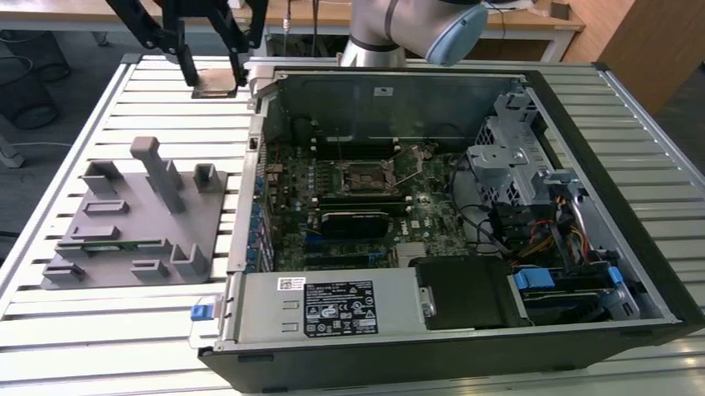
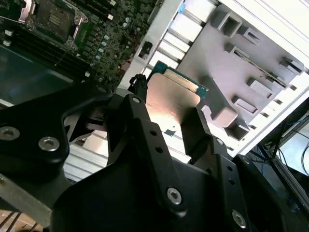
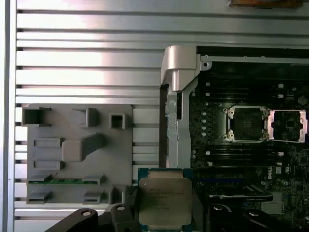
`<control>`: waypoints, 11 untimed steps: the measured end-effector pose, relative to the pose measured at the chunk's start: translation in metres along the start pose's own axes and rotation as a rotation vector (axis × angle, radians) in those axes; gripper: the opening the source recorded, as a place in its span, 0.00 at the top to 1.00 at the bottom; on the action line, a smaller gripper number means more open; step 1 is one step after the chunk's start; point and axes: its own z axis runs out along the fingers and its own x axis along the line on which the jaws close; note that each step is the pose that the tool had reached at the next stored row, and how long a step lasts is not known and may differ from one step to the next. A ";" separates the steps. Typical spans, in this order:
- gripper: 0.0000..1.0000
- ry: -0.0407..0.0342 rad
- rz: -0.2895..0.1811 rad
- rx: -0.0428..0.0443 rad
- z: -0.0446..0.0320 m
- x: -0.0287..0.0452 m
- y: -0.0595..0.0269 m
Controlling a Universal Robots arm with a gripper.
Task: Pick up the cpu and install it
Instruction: 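Pick up the cpu and move it towards the insertion slot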
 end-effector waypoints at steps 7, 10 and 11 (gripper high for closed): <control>0.47 0.0031 0.000 0.0001 0.0048 -0.0304 0.0017; 0.47 0.0030 0.000 0.0000 0.0077 -0.0439 0.0038; 0.47 0.0031 0.000 0.0000 0.0088 -0.0484 0.0046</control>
